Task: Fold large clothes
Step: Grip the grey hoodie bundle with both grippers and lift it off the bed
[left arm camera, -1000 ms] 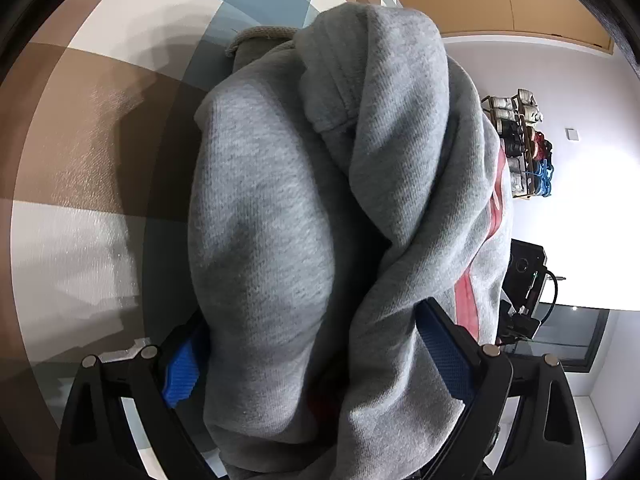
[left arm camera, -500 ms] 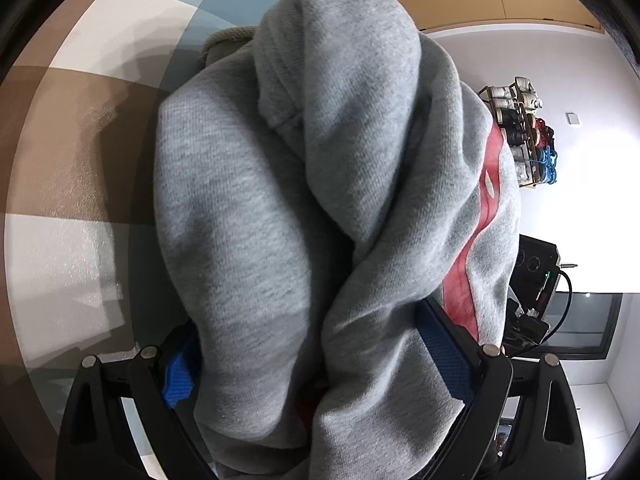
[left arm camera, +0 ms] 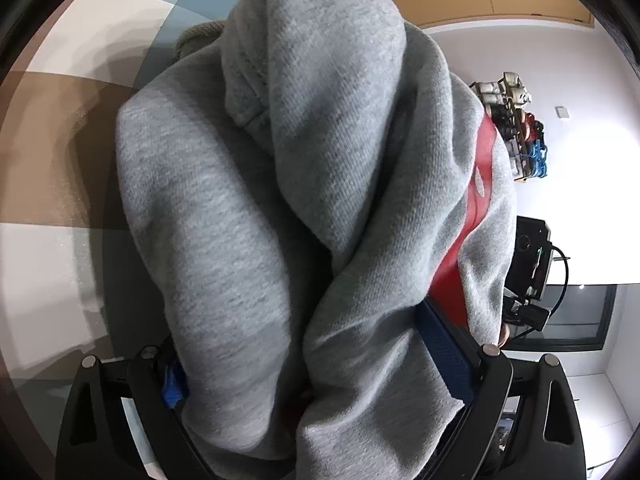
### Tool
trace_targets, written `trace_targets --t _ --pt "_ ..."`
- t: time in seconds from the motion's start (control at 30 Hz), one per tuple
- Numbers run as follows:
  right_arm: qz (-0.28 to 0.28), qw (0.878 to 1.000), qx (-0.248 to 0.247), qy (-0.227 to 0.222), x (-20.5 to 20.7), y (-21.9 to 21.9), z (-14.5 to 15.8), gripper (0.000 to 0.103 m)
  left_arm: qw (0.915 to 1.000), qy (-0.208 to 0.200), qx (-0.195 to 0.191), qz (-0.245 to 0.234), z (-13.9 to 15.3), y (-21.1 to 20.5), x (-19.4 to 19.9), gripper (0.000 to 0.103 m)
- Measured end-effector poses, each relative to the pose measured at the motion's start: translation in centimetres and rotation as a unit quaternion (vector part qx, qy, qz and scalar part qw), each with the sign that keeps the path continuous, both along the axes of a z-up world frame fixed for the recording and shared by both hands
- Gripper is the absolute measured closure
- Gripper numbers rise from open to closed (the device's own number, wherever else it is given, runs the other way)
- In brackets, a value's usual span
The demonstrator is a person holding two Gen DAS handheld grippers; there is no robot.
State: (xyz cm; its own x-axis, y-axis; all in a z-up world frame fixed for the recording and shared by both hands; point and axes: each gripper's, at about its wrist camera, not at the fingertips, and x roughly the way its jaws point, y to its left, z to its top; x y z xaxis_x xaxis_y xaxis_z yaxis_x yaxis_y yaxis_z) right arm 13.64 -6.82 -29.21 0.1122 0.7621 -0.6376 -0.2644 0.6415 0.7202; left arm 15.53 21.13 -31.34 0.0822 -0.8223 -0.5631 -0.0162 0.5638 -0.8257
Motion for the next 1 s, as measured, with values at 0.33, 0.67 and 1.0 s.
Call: trace_targets --t 0.33,0.67,1.0 --pt "-0.023 0.999 0.006 -0.046 -3.2 -0.2 1.5 0.008 0.9992 -0.038 -0.013 0.002 1.3 1.5 -2.2 0.030" --pt "-0.023 0.999 0.010 -0.021 -3.6 -0.1 0.9 0.008 0.9993 -0.027 -0.023 -0.008 -0.2 2.5 -2.2 0.028" --pt "-0.027 0.999 0.005 -0.020 -2.8 0.4 0.2 0.000 0.9980 -0.010 -0.059 -0.018 -3.0 3.2 -1.8 0.022"
